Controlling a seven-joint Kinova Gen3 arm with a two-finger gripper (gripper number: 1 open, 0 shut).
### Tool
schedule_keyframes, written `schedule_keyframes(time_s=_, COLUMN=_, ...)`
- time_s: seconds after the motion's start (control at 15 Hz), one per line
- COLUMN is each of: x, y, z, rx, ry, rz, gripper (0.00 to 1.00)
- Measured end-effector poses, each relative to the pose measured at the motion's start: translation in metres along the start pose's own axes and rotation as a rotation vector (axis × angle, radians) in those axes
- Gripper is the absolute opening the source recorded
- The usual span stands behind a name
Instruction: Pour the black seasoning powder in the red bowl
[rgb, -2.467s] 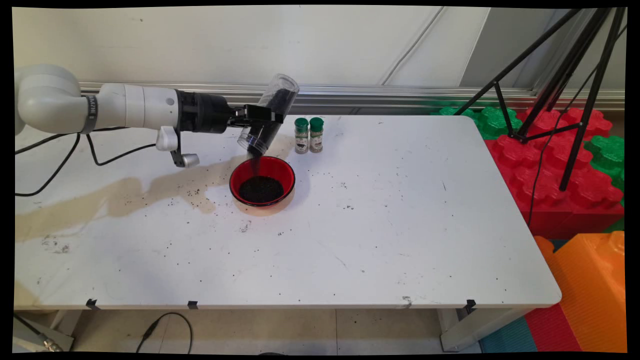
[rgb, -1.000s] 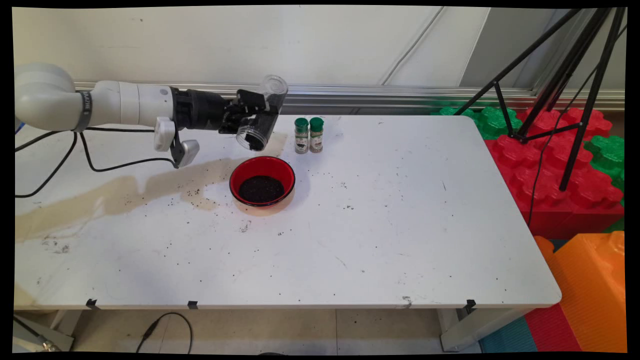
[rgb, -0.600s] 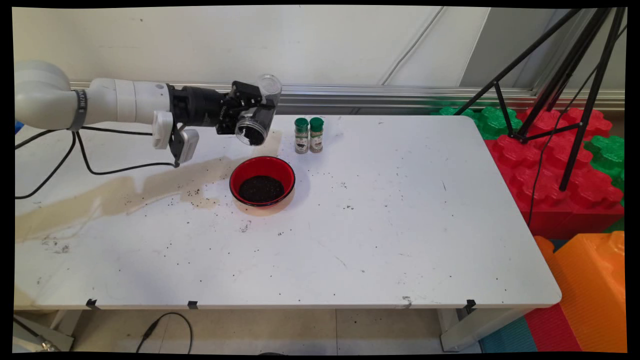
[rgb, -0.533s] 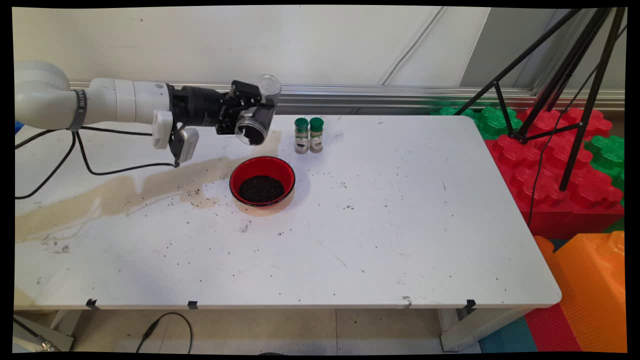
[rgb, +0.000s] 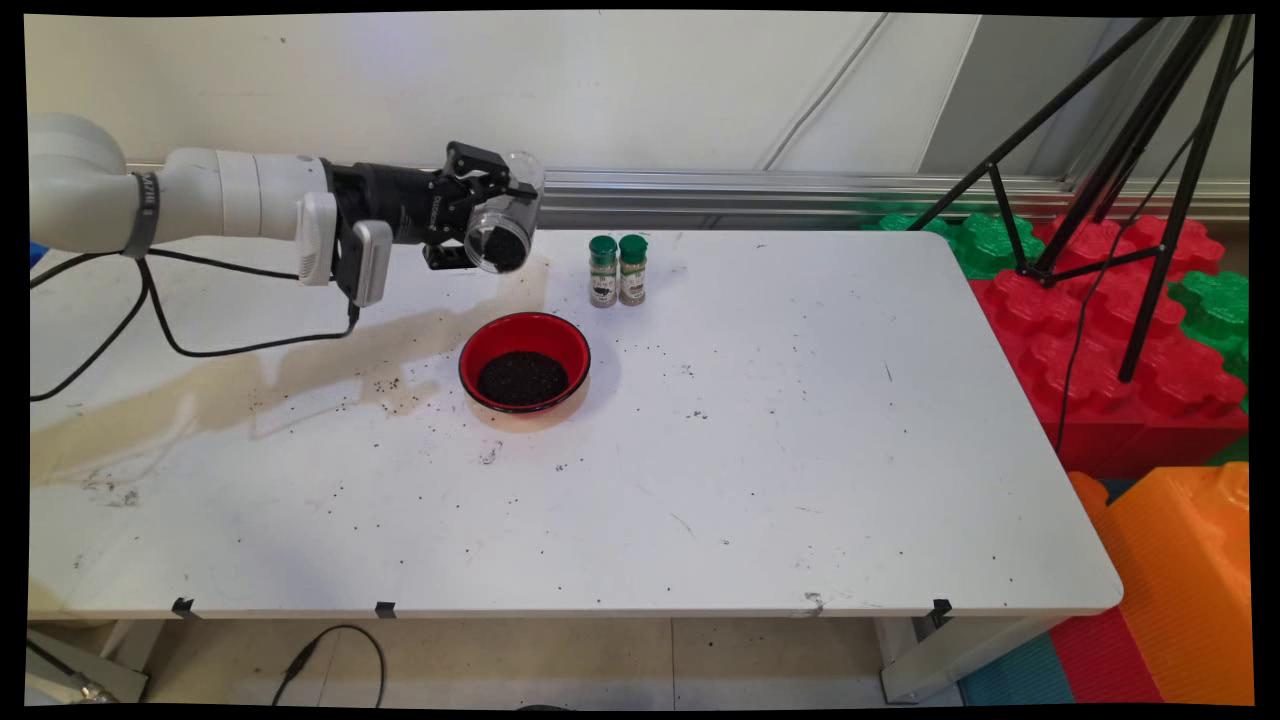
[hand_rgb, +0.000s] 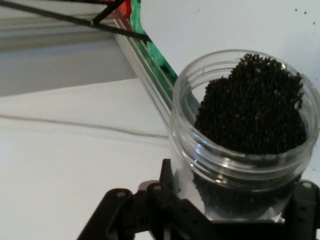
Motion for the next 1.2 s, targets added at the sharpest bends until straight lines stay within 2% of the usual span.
schedule_keyframes(time_s=0.6, x=-0.007, y=-0.002, z=-0.010, rx=-0.007, ry=0.003, rz=-0.338, gripper=0.00)
schedule_keyframes(time_s=1.2, x=-0.006, y=-0.005, z=-0.020, rx=-0.043, ry=0.058, rz=-0.692, gripper=0.00)
